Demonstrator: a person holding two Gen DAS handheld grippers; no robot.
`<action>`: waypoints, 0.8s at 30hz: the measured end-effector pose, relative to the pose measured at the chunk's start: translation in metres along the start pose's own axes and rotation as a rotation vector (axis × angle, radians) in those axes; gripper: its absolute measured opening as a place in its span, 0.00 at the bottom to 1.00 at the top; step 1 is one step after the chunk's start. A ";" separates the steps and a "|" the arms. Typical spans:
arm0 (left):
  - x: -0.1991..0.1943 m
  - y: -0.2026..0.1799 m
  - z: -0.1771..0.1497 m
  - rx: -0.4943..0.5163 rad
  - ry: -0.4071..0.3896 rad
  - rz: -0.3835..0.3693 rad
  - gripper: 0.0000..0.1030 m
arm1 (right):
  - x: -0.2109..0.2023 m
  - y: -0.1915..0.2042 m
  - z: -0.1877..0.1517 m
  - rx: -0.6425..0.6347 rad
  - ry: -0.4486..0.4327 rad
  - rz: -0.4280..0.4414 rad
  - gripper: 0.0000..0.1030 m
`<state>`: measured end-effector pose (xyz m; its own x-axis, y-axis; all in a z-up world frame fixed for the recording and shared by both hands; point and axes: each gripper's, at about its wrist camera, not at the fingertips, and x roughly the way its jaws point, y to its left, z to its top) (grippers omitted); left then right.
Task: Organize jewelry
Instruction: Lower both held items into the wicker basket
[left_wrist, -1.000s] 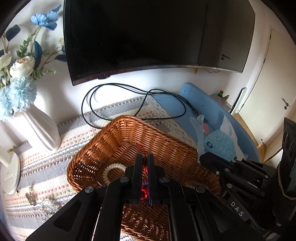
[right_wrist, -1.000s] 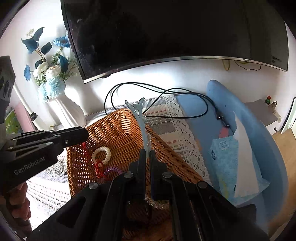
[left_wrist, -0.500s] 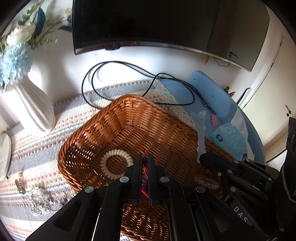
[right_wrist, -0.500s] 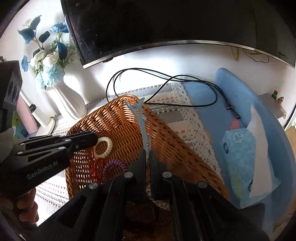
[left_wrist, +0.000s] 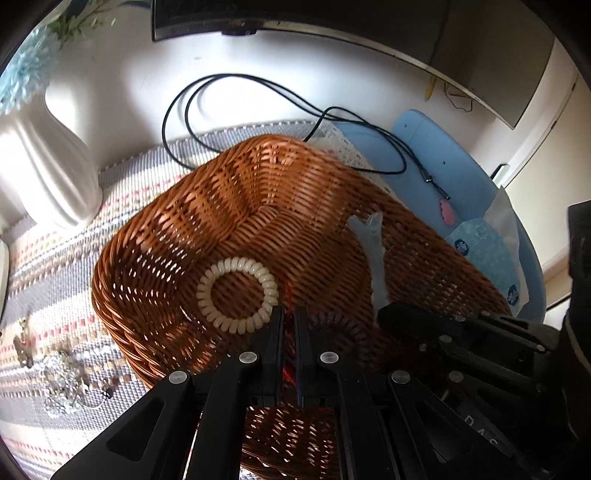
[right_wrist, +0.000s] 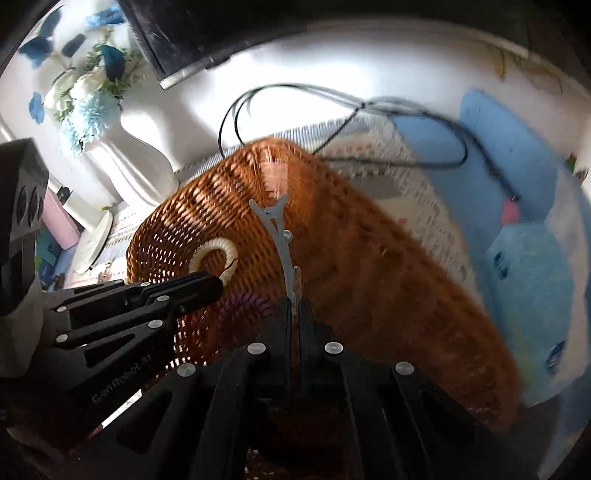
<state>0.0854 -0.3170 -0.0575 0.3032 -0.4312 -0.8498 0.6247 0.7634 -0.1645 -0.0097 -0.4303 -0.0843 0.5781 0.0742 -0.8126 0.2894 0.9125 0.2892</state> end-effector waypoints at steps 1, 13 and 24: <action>0.001 0.001 0.000 -0.004 0.004 -0.004 0.04 | 0.004 -0.001 -0.001 0.005 0.012 -0.004 0.04; 0.009 -0.001 -0.004 0.016 0.020 0.005 0.04 | 0.007 0.003 0.000 -0.002 0.020 -0.010 0.04; 0.011 -0.001 -0.002 0.026 0.012 0.006 0.04 | 0.008 0.003 0.000 -0.003 0.018 -0.010 0.04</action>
<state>0.0863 -0.3216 -0.0677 0.2982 -0.4211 -0.8566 0.6413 0.7531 -0.1470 -0.0047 -0.4269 -0.0899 0.5612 0.0726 -0.8245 0.2924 0.9145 0.2796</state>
